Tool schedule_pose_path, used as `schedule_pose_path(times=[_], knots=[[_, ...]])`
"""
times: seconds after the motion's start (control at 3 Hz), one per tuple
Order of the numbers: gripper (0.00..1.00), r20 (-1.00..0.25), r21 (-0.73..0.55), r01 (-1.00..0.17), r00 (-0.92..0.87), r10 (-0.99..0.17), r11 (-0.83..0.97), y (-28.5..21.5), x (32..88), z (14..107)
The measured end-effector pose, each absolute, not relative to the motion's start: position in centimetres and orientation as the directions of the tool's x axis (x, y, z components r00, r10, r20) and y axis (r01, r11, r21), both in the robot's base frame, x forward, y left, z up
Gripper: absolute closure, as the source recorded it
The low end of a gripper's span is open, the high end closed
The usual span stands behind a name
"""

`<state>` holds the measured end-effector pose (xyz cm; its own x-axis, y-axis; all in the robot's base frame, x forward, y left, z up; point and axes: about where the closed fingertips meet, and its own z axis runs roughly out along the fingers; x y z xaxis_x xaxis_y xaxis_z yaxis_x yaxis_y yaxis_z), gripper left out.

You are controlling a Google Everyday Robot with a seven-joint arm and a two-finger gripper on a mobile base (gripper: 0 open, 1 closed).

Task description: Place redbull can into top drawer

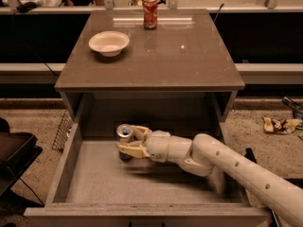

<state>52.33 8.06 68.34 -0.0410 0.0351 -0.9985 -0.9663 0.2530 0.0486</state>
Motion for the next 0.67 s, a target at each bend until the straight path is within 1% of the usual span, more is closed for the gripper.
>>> schedule_pose_path(times=[0.33, 0.67], knots=[[0.00, -0.999, 0.048, -0.967, -0.041, 0.036, 0.250, 8.23, 52.26, 68.40], [0.00, -0.999, 0.048, -0.967, -0.041, 0.036, 0.249, 8.24, 52.26, 68.40]])
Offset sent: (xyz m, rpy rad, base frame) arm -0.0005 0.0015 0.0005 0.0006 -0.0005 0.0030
